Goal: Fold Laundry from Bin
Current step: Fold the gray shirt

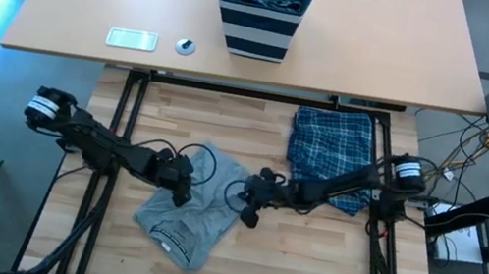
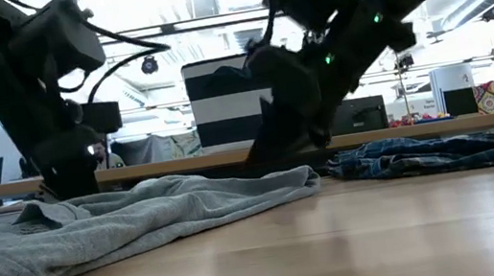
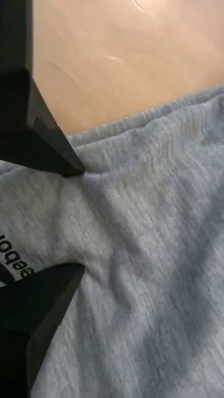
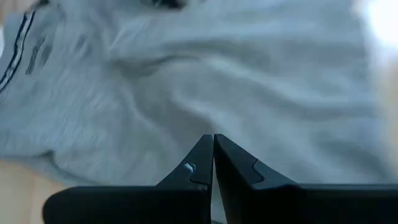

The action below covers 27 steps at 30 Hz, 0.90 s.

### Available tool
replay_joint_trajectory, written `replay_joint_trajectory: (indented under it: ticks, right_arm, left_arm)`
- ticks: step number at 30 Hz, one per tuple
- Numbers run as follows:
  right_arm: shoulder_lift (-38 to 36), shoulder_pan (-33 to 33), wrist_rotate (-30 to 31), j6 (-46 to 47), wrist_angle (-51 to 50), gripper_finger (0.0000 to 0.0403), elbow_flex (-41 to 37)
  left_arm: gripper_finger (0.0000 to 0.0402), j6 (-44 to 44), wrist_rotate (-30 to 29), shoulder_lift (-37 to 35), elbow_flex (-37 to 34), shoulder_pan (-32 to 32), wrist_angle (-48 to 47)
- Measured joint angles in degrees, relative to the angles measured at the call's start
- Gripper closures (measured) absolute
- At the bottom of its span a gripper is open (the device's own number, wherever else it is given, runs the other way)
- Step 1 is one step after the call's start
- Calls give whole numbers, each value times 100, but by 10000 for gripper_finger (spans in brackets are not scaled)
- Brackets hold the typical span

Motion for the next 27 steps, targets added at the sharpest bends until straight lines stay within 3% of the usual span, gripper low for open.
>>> replay_joint_trajectory:
  ticks: [4,7,13,20,23,27]
  right_arm:
    - [342,-2,-101,42,-831,392,314]
    - [327,-24,-4,-8,-1707,392,443]
    - [-171,-87,-36,-256,-2487,392,402]
    - [-593,-73,-192,-156,-1702,392,575]
    - [-440,-18,-207,-135,-1275,392,558]
    - [-114,131,-370,-4,-876,392,565]
  left_arm:
    - [170,-105,3,-109,48,7,-297]
    - [171,-83,72,-317,200,9,-1201]
    - [171,-139,28,-993,548,9,-2488]
    - [171,249,-27,-1283,734,59,-433]
    - [171,565,-20,-963,652,161,271]
    - [171,699,-18,-298,394,353,311]
